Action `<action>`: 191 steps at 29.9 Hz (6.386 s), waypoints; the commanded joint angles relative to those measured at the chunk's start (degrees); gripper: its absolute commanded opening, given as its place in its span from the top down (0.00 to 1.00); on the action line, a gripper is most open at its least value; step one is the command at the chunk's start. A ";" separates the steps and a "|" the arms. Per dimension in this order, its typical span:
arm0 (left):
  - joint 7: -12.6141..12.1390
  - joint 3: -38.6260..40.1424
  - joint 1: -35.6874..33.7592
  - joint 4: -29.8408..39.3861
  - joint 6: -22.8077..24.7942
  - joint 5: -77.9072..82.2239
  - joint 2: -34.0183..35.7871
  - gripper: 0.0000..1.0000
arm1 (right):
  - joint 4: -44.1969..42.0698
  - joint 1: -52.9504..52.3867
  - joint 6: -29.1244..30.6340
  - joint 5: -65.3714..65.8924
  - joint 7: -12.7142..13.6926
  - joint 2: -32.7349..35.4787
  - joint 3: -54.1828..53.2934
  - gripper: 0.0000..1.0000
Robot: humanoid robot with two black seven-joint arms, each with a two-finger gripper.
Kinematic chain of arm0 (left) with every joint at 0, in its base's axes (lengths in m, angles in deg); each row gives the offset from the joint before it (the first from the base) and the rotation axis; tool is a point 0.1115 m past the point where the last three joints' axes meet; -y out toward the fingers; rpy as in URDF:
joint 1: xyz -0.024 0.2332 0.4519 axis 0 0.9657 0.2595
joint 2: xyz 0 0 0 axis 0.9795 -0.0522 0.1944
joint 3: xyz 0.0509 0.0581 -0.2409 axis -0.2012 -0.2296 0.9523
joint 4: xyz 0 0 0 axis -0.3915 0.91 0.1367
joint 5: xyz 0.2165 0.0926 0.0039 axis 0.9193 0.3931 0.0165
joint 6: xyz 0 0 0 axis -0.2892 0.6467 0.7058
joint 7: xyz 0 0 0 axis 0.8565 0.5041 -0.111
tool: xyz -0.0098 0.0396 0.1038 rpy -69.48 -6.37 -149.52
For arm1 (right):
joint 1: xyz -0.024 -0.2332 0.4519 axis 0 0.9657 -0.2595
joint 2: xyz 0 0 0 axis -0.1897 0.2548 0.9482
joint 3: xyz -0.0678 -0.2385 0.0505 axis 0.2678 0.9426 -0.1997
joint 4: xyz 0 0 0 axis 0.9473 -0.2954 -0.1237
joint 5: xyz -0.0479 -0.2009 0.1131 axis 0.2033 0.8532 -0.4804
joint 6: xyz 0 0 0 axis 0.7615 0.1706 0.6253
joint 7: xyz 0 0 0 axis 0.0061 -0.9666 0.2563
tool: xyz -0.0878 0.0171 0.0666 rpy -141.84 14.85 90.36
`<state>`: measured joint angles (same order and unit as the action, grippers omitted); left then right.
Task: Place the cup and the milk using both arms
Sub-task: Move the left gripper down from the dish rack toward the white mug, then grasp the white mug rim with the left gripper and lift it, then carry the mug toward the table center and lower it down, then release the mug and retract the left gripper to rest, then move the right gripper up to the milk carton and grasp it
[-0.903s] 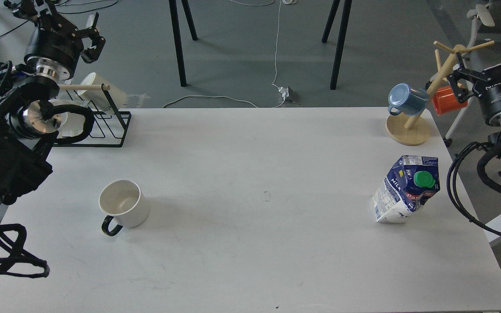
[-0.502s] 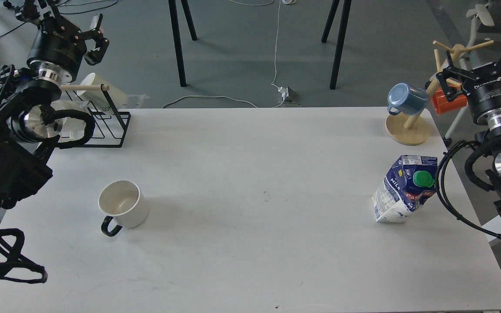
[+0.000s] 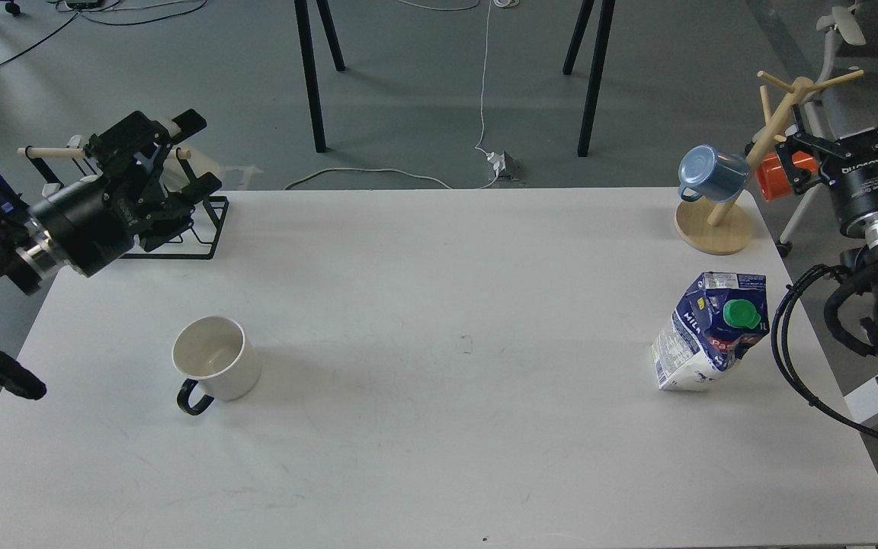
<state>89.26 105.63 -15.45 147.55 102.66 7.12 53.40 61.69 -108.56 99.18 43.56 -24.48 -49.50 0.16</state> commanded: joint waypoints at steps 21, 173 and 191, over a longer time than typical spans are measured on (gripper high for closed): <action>1.92 -10.92 4.91 -9.75 -21.77 58.92 2.38 0.37 | 1.10 2.95 0.00 0.00 0.02 2.23 -1.62 0.01; -10.04 12.72 -10.82 -40.60 4.99 -50.67 -24.44 0.01 | 26.85 44.70 0.00 1.05 -1.92 -15.35 -3.03 0.07; -10.21 12.63 -10.20 -40.60 4.99 -50.41 -24.08 0.01 | 26.50 41.19 0.00 1.14 -2.09 -16.58 -3.03 0.09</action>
<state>79.11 118.27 -25.91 106.95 107.65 -43.38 29.24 88.27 -66.61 99.18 44.68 -26.66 -65.50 -3.03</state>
